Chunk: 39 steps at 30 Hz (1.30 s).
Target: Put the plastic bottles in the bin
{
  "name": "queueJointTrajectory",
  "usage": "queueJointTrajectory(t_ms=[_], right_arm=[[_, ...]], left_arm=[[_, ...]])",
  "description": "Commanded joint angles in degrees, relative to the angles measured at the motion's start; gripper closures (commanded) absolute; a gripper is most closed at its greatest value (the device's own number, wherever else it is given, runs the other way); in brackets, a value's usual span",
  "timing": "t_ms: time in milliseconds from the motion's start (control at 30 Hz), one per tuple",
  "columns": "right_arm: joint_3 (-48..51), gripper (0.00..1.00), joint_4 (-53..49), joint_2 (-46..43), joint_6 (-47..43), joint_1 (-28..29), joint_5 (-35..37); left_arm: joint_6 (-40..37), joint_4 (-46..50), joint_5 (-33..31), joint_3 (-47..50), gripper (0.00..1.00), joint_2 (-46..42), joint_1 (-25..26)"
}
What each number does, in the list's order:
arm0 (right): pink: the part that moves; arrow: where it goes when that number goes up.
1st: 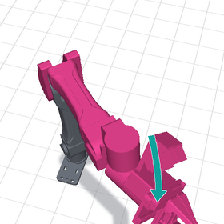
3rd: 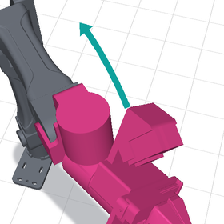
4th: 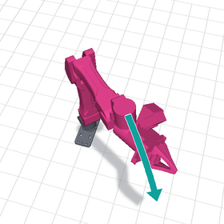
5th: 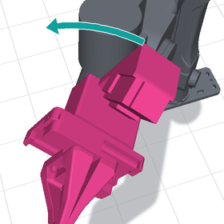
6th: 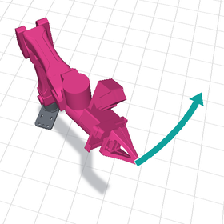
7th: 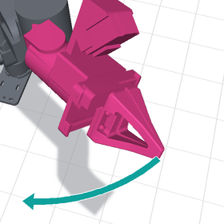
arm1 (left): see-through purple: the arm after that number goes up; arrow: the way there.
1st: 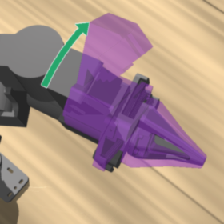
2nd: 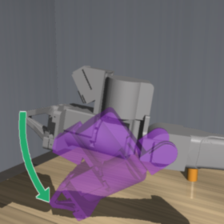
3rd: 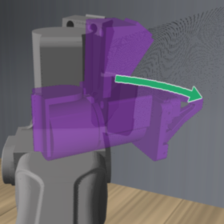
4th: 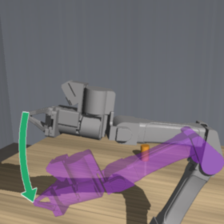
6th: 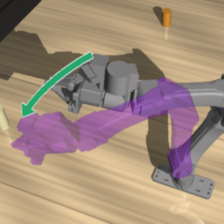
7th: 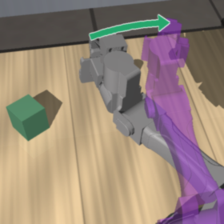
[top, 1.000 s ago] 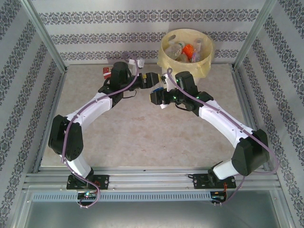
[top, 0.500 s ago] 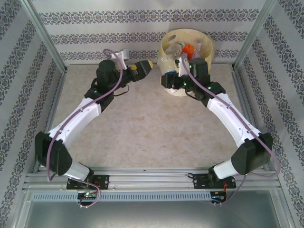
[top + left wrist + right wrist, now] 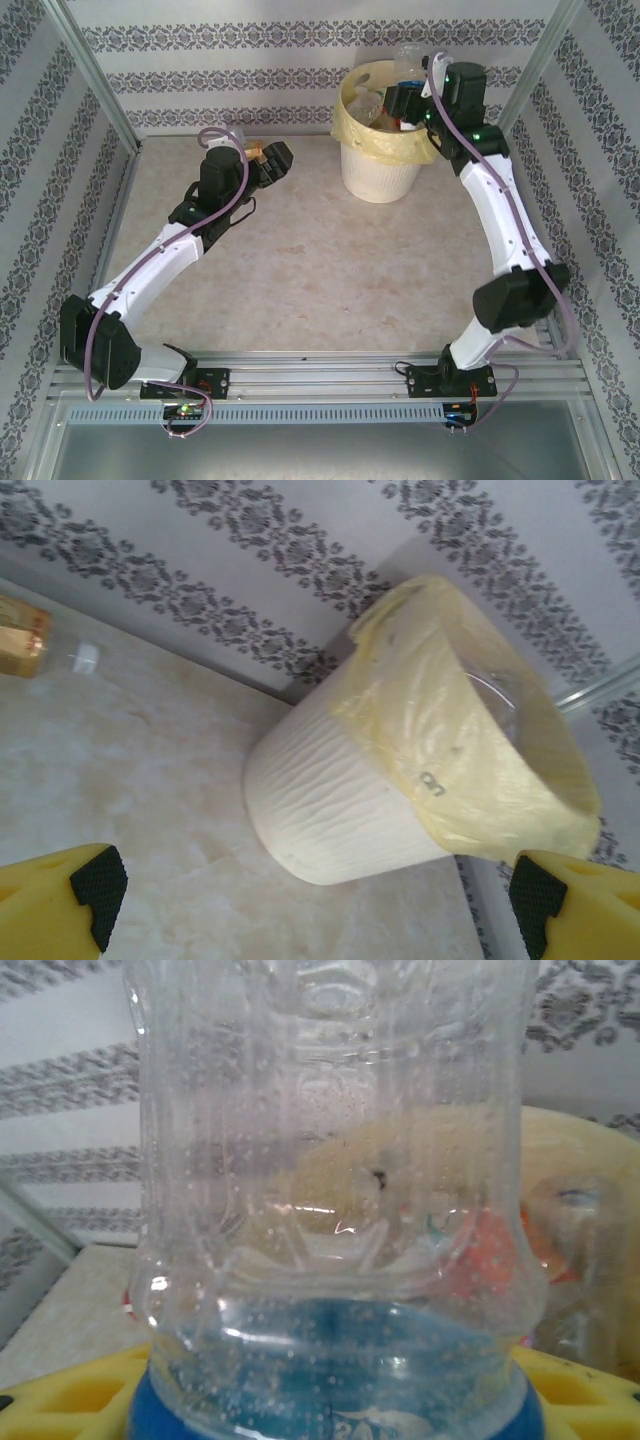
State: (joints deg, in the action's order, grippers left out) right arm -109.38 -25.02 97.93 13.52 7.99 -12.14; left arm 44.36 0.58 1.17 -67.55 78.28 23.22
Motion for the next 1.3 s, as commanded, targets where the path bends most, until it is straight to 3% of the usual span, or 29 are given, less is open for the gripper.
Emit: queueJointTrajectory(t_ms=[0,167,400,500,633,1033,1267], right_arm=[[-7.62,0.43,-7.11,5.9,-0.87,-2.01,2.53],[-23.46,0.41,-16.03,16.37,0.18,-2.44,2.2],[-39.15,0.37,-20.94,28.4,0.81,-2.5,3.9],[-43.26,0.22,-21.86,31.25,1.37,-2.53,4.97],[-42.8,0.1,-19.68,30.19,1.61,-2.53,5.19],[-33.47,0.05,-16.29,20.41,-0.13,-2.46,5.69],[-17.21,0.02,-9.25,8.82,2.47,-2.11,3.88]], left_arm=[[0.65,3.12,-2.89,0.62,0.0,-2.31,-0.78],[1.24,4.84,-3.89,1.09,0.01,-2.82,-1.41],[1.07,7.01,-3.96,0.41,0.0,-3.12,-2.07],[1.18,7.65,-4.63,0.67,0.0,-3.58,-2.34],[1.37,7.77,-5.04,0.97,0.0,-3.84,-2.59],[2.22,8.7,-3.8,-0.15,0.01,-0.39,-3.22],[3.19,10.39,-4.22,-0.57,0.0,2.27,-3.88]])
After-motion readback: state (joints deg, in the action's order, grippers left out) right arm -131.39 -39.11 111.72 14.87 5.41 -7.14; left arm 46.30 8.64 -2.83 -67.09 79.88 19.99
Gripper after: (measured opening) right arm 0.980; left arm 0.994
